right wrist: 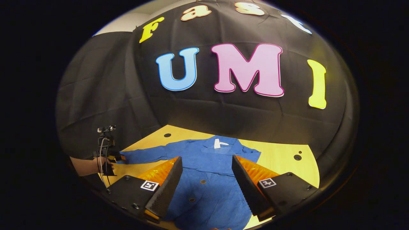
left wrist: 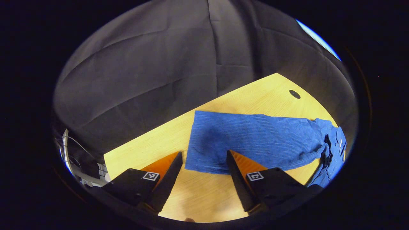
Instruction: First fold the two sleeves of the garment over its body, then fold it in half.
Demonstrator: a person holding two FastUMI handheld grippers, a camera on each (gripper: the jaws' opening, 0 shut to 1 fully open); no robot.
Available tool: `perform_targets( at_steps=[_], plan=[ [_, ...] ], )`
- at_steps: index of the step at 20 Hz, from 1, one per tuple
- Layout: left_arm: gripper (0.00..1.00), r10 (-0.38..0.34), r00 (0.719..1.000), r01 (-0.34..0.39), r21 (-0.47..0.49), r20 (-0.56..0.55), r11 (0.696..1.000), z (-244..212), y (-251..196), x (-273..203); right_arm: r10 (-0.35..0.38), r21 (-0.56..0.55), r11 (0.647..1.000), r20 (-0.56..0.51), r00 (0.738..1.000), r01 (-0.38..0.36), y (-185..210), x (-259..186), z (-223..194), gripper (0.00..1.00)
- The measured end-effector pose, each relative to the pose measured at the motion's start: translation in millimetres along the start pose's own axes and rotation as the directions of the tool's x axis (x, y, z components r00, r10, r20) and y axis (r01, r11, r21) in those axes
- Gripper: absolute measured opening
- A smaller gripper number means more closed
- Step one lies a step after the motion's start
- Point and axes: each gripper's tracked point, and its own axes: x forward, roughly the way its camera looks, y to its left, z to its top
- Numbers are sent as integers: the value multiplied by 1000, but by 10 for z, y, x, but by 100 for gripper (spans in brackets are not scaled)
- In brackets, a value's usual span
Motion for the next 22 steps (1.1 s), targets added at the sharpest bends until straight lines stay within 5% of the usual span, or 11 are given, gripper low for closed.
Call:
perform_targets(
  at_steps=[2,4,6,7,11,17,22],
  plan=[
    [84,-19,1000,19,12,-15,1000,-3,-11,-16,10,4,1000,-6,1000,-10,28,-44,-18,98],
    [70,-50,999,50,6,-10,999,58,-48,16,5,3,1000,-5,1000,-5,-1,-45,-40,97],
    [46,-68,998,68,20,3,997,100,-145,-82,-7,9,1000,-16,1000,7,-49,-70,-96,98],
    [26,-76,997,76,23,5,997,57,-170,46,-14,15,1000,-22,1000,14,-86,-86,-120,98],
    [0,-133,991,133,13,12,991,108,-245,16,-43,32,998,-31,999,44,-234,-87,-178,97],
    [0,-172,983,170,23,70,985,332,-378,-243,-83,47,995,-36,996,85,-433,-114,-228,98],
    [0,-286,941,266,130,179,955,667,-1132,-873,-121,87,988,-58,991,125,-638,-124,-345,98]
  ],
)
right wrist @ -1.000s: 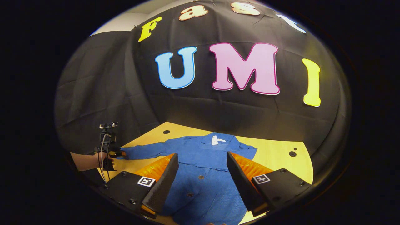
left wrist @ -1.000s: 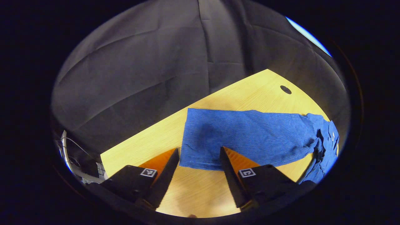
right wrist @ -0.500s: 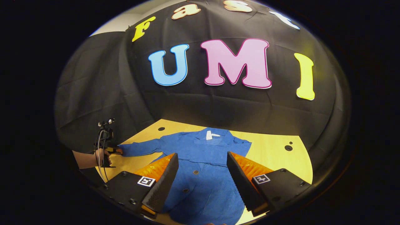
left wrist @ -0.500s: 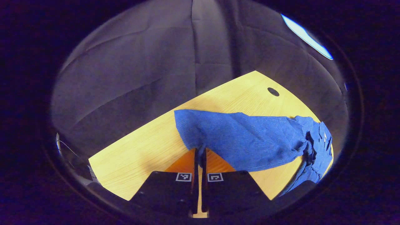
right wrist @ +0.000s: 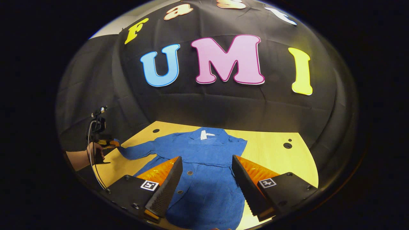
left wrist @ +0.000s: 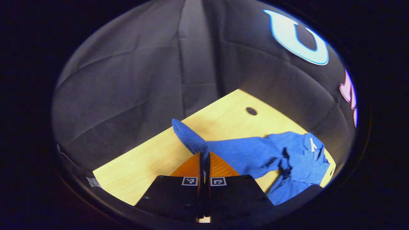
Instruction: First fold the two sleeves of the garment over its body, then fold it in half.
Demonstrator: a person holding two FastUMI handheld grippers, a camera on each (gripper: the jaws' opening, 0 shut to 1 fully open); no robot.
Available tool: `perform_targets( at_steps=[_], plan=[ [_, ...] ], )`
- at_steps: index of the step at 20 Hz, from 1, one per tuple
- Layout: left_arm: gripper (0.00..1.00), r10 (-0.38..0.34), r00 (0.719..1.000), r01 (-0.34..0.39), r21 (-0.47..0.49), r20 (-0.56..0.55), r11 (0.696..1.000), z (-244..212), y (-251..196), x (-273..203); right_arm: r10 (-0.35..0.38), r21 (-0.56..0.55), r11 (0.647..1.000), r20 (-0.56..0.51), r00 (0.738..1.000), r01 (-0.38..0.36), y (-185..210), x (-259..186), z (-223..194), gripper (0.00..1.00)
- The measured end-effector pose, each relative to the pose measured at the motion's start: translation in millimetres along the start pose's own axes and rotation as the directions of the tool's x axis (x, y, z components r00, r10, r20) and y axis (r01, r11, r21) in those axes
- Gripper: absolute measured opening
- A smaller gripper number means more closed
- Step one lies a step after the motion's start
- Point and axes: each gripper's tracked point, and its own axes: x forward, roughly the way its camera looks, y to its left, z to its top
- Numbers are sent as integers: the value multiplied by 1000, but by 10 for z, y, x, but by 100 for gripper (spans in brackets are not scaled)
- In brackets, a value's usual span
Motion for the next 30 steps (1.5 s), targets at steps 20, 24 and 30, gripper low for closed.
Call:
perform_targets(
  at_steps=[20,24,30],
  plan=[
    [39,-625,749,655,390,-221,647,-1357,-4875,-1224,-249,167,949,-119,961,267,-909,-667,-769,98],
    [84,-621,759,639,398,-194,658,-1396,-4841,-1210,-258,181,939,-191,947,292,-924,-787,-1111,98],
    [84,-606,788,591,411,-110,694,-1168,-3684,-1390,-234,181,935,-325,916,303,-896,-804,-1616,98]
  ],
)
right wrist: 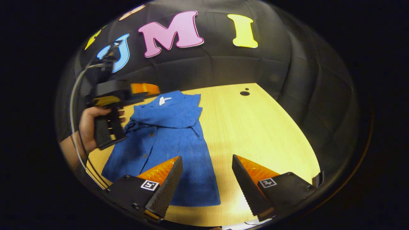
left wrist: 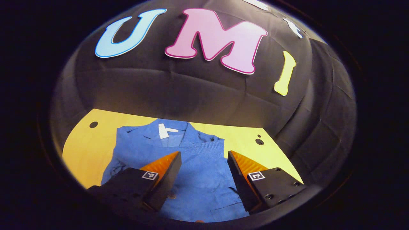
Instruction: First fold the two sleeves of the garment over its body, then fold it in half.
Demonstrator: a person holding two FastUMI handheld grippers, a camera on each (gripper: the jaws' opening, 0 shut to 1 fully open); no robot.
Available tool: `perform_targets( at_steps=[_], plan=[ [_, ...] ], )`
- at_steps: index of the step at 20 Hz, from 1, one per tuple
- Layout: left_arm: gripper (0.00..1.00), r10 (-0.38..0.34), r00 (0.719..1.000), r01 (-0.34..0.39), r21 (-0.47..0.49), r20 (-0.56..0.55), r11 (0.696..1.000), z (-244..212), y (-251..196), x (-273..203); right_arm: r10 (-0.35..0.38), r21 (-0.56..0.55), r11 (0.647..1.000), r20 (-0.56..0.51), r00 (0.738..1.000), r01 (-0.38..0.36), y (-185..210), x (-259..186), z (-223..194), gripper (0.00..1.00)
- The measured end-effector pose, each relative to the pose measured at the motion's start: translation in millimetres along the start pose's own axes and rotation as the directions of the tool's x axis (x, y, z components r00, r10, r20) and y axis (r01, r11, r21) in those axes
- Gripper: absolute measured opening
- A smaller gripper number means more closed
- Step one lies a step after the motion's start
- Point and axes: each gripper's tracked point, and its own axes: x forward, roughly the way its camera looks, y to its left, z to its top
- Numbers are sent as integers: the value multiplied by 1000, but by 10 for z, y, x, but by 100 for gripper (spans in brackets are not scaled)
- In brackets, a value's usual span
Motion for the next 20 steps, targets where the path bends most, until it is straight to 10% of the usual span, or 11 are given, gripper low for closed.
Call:
perform_targets(
  at_steps=[8,15,20],
  plan=[
    [85,227,928,-225,42,-296,973,-1543,1477,-1556,-40,-10,999,-199,979,39,-78,114,-632,98],
    [85,272,831,-297,27,-486,955,-2554,1875,-2080,-62,43,996,-317,946,79,-41,154,-1112,99],
    [85,262,820,-285,33,-510,958,-2767,1876,-2099,-82,43,993,-387,919,107,-98,168,-1386,99]
  ],
)
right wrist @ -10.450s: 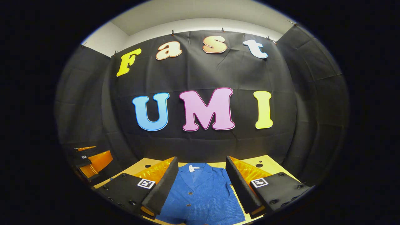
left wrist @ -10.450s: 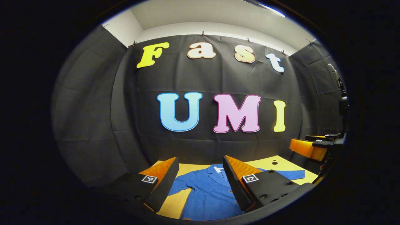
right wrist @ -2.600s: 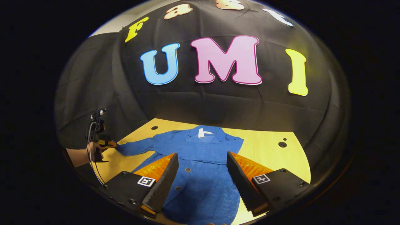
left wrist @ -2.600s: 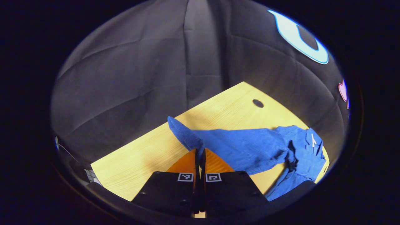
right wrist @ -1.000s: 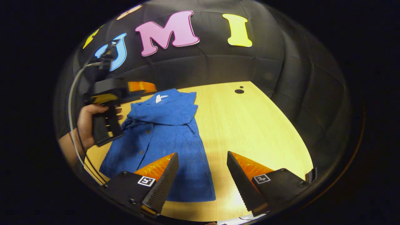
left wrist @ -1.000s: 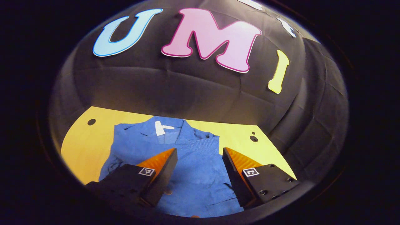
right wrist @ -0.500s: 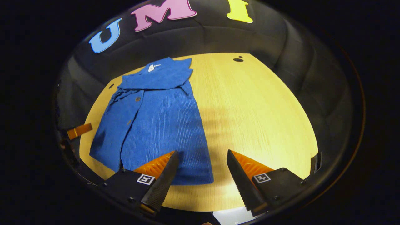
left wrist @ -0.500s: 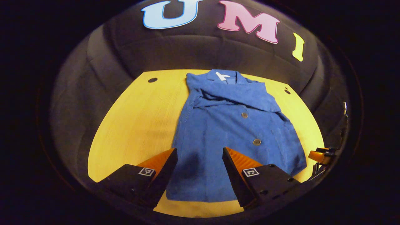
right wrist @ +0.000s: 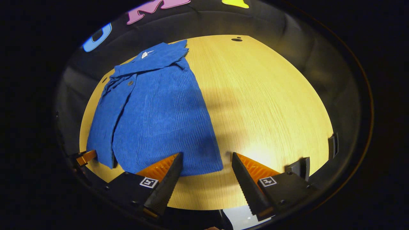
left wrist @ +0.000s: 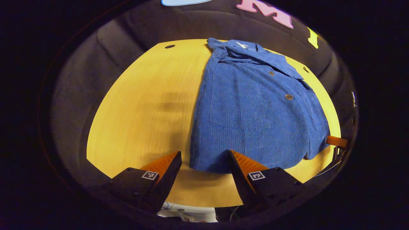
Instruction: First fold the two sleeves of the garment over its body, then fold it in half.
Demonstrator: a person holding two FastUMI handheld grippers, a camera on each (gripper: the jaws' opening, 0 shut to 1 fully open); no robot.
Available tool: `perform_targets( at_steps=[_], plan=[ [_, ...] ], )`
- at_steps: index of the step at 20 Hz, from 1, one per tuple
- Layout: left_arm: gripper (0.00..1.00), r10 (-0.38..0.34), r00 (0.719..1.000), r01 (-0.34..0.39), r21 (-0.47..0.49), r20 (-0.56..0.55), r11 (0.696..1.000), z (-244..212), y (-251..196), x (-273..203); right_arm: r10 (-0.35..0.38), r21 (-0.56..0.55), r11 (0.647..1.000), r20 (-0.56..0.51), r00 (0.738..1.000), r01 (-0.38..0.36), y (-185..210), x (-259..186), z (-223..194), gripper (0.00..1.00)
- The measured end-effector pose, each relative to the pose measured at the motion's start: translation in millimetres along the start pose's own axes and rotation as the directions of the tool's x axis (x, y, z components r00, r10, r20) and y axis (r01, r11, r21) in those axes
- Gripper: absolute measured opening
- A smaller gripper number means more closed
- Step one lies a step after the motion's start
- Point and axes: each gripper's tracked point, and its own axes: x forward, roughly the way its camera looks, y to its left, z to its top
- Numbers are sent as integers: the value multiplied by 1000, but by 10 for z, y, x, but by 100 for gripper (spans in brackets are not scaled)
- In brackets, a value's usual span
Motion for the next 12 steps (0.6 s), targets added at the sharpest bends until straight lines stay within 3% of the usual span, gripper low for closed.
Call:
perform_targets(
  at_steps=[1,4,5,7,10,11,12],
  plan=[
    [88,-8,1000,8,11,-2,1000,-17,-12,27,-12,-15,1000,33,999,12,-14,-36,53,99],
    [84,-11,1000,11,37,0,999,-6,-69,50,-35,-65,997,21,999,36,-16,15,14,92],
    [82,-19,1000,19,43,-5,999,0,-91,53,-47,-74,996,11,999,48,-8,22,-5,97],
    [74,-23,1000,22,41,2,999,21,-177,44,-37,-81,996,10,999,37,56,40,36,92],
    [43,-39,999,39,56,7,998,23,-312,51,-13,-47,999,11,1000,13,113,65,91,47],
    [25,-47,999,46,60,8,997,25,-363,52,-10,-23,1000,5,1000,10,120,73,102,34],
    [17,-44,999,44,60,8,997,18,-378,52,1,-20,1000,4,1000,-1,134,81,120,22]
  ],
)
